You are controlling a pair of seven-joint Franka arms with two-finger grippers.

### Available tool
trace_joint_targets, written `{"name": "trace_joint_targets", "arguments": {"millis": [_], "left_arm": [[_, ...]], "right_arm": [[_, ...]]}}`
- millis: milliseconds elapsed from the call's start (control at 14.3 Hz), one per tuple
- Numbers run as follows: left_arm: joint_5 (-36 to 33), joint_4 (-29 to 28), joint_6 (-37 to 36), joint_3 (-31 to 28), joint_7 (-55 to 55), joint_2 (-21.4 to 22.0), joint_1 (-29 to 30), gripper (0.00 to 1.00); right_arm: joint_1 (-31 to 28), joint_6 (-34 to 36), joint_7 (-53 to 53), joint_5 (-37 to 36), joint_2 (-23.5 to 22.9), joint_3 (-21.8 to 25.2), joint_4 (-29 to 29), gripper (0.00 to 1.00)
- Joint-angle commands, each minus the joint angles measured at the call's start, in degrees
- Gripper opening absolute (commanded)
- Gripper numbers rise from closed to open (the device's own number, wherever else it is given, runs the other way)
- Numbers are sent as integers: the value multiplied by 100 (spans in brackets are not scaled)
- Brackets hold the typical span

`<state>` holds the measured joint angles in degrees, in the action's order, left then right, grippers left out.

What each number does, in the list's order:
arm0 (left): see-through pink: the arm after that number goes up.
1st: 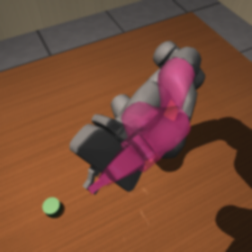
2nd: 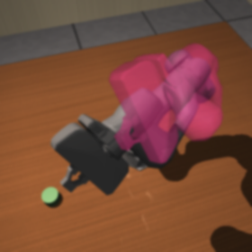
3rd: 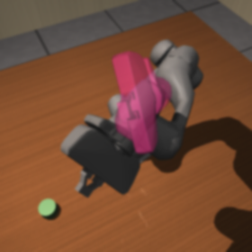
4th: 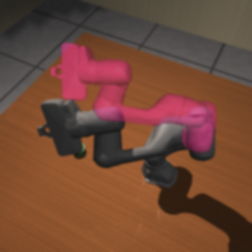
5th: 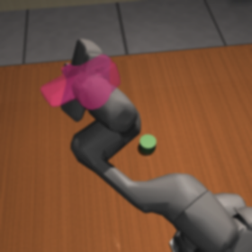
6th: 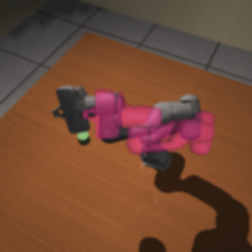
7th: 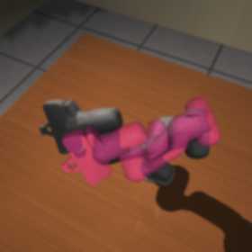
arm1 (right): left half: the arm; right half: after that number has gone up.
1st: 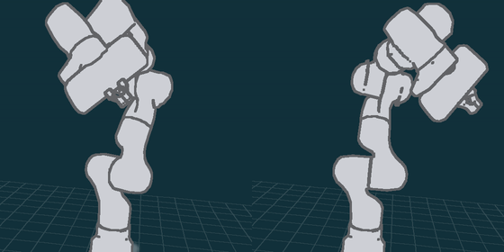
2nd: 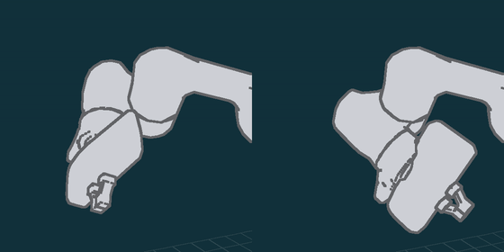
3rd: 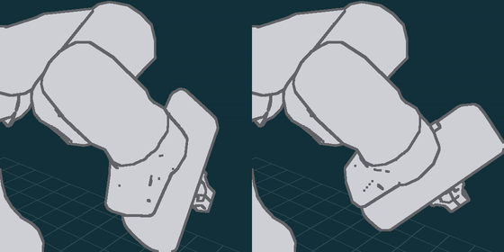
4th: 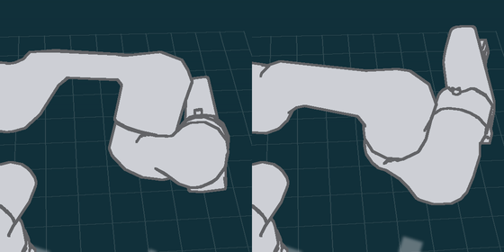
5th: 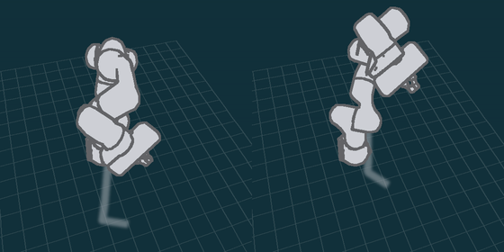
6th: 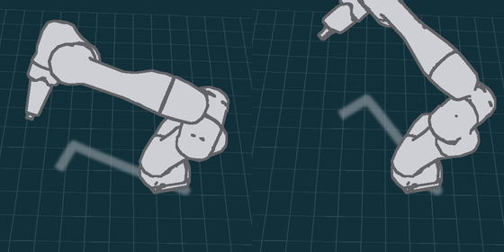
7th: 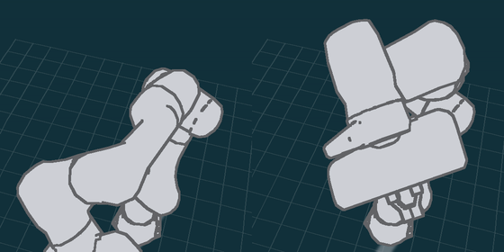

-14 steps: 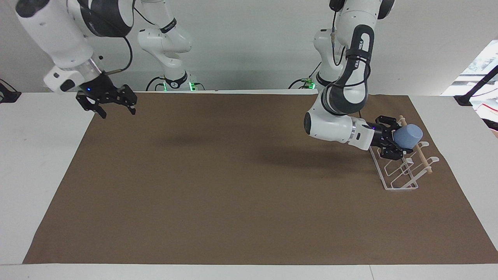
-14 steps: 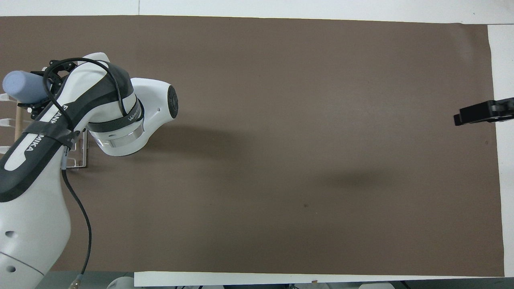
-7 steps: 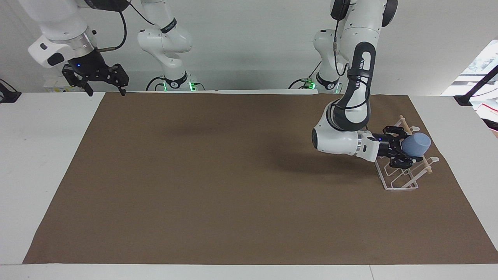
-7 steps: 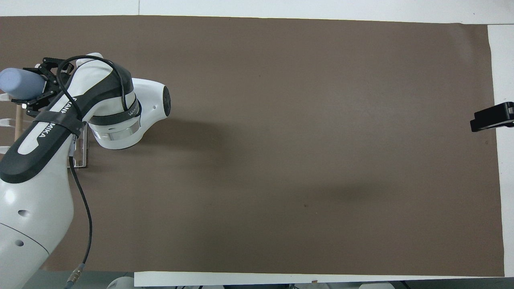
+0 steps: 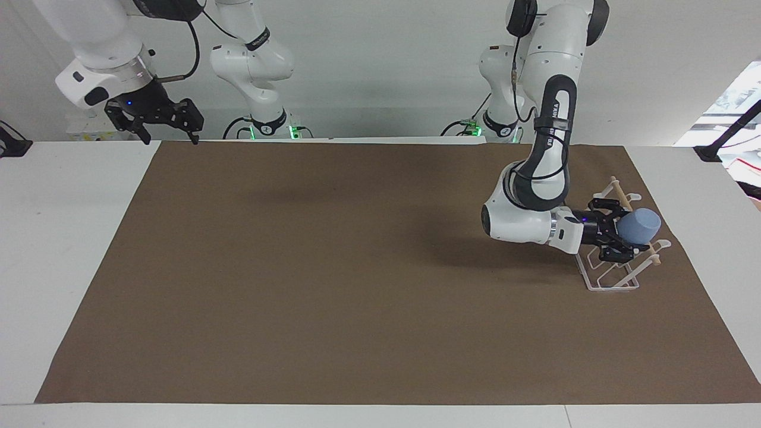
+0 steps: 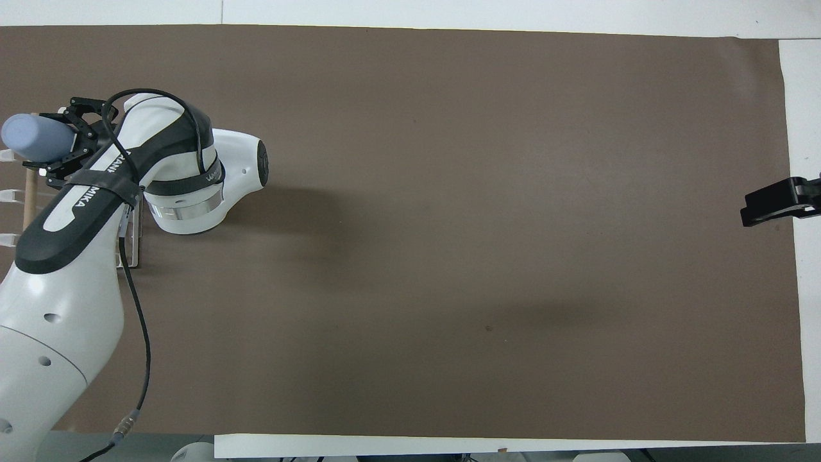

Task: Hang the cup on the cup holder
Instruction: 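Hang the cup on the rack peg with the left gripper while the right gripper retracts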

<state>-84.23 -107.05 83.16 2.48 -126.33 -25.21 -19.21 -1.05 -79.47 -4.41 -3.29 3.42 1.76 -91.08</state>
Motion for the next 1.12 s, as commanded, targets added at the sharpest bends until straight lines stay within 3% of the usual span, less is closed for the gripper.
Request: {"name": "trace_joint_targets", "arguments": {"millis": [0, 280, 349, 419, 489, 559, 769, 909, 1048], "left_arm": [[-77, 18, 165, 42, -129, -27, 66, 0], [-32, -192, 655, 50, -191, -19, 232, 1], [11, -228, 770, 59, -191, -10, 259, 23], [90, -202, 798, 50, -191, -19, 268, 61], [143, -176, 789, 42, -191, -19, 268, 90], [152, -167, 720, 42, -191, -19, 268, 100], [82, -35, 666, 33, -199, -1, 260, 100], [143, 350, 614, 42, -199, 78, 190, 100], [135, 439, 264, 42, -199, 113, 58, 100]], "right_arm": [[-18, -42, 2, -67, 133, 18, -182, 99], [-9, -16, 11, -67, 133, 18, -174, 99], [-9, -16, 11, -67, 133, 18, -174, 99], [-9, -16, 11, -67, 133, 18, -174, 99], [0, -16, 11, -67, 133, 18, -174, 99], [-9, -16, 11, -67, 133, 18, -174, 99], [-9, -16, 11, -67, 133, 18, -174, 99], [-9, -16, 11, -67, 141, 18, -174, 99], [-9, -16, 11, -67, 141, 18, -174, 99]]}}
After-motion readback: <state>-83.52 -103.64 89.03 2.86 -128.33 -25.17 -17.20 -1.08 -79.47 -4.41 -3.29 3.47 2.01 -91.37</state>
